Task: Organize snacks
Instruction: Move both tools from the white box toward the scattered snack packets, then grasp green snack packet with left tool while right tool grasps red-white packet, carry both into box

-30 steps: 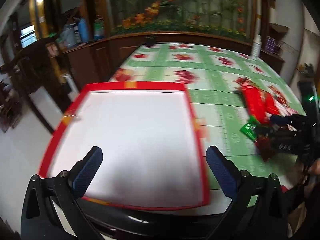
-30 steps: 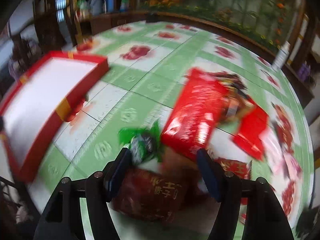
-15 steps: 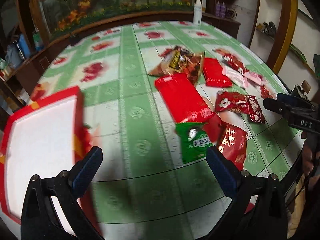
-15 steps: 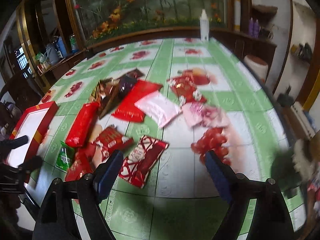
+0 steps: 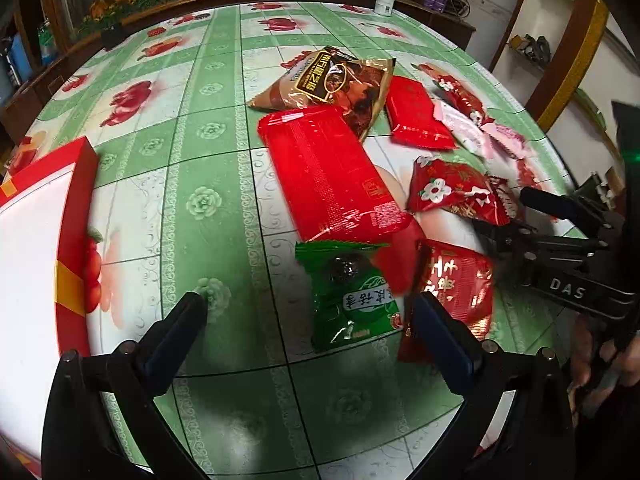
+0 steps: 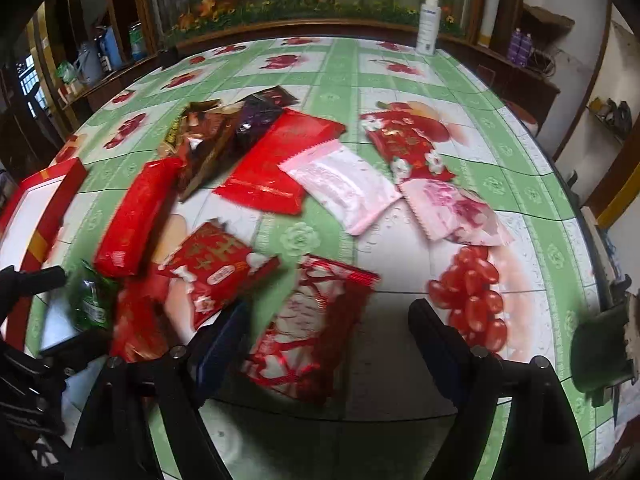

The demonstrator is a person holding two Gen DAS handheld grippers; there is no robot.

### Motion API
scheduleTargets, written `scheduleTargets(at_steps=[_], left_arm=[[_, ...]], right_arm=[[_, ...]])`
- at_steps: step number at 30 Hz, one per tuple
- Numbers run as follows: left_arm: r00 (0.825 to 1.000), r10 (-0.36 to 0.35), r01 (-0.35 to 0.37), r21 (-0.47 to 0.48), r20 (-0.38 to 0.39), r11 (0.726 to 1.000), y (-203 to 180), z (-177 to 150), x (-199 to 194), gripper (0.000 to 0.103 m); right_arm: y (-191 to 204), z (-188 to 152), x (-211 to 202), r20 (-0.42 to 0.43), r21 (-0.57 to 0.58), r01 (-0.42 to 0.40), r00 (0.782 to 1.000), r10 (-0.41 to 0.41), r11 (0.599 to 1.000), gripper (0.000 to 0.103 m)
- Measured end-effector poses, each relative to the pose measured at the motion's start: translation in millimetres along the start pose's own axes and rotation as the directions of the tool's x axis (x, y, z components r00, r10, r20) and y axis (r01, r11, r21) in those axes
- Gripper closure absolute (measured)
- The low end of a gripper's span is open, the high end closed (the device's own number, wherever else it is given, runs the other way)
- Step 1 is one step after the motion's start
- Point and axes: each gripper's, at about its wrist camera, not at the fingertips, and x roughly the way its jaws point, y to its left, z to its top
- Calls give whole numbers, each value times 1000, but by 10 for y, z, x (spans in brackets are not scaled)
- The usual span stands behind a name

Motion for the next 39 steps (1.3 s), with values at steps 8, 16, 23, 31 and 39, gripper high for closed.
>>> scheduleTargets(at_steps=[8,16,23,31,39], left_arm=[[998,22,-25,47,54,999,56,13,-91,67],[995,-79,79,1,63,997,248,-34,-191,69],[990,-59,60,-7,131,998,347,-130,-511,69],[961,87,-64,-96,264,993,801,-278,-1076,69],[937,274,-223,-232,218,947,1469,-558,-1148,69]], right_arm=[[52,56,-65,0,-7,-9,1000,9,1000,69],[-165,-52,-132,-11,62,-73,997,74,995,73],[-245,-102,-373,21,80,-132,991,130,988,74],[372,105,-632,77,-41,-330,940,332,943,74],[1651,442,-426,17,-190,-498,860,510,846,74]])
